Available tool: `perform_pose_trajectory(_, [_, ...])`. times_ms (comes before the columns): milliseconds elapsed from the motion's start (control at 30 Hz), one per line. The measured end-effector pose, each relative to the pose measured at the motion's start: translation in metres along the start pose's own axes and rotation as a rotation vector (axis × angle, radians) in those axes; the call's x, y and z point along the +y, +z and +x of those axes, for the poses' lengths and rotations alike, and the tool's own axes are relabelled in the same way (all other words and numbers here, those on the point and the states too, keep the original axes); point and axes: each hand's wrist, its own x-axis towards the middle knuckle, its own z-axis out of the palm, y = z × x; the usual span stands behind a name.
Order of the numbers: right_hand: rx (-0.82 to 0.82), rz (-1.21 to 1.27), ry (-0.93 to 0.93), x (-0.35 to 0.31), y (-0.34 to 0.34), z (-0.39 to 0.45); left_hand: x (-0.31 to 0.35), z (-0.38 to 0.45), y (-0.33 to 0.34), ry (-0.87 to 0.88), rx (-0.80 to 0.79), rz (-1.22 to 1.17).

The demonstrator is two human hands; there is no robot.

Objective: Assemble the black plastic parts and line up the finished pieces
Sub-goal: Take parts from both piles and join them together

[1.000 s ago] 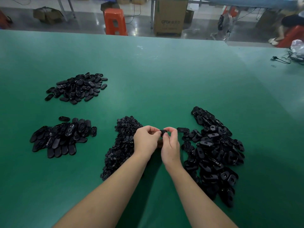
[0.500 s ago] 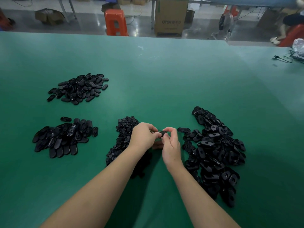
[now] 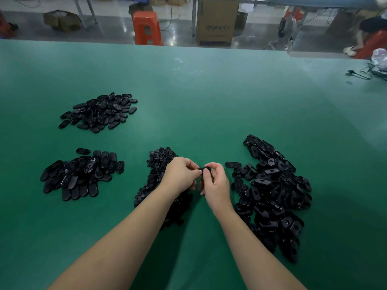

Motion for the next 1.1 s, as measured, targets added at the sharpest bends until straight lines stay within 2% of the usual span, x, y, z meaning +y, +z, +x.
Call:
perform_pose_trajectory(633, [0.021, 0.017, 0.023, 0.002, -0.001, 0.001, 0.007, -0.007, 0.012, -0.03, 0.065, 0.021])
perform_pose_trajectory(933, [0.036, -0.044, -0.006, -0.001, -0.001, 0.0, 0.0, -0.01, 0.003, 0.047, -0.004, 0.0])
perform_pose_trajectory(1100, [0.02, -0.033, -0.021, -0.004, -0.001, -0.002, -0.002, -0.011, -0.004, 0.158, 0.033, 0.123])
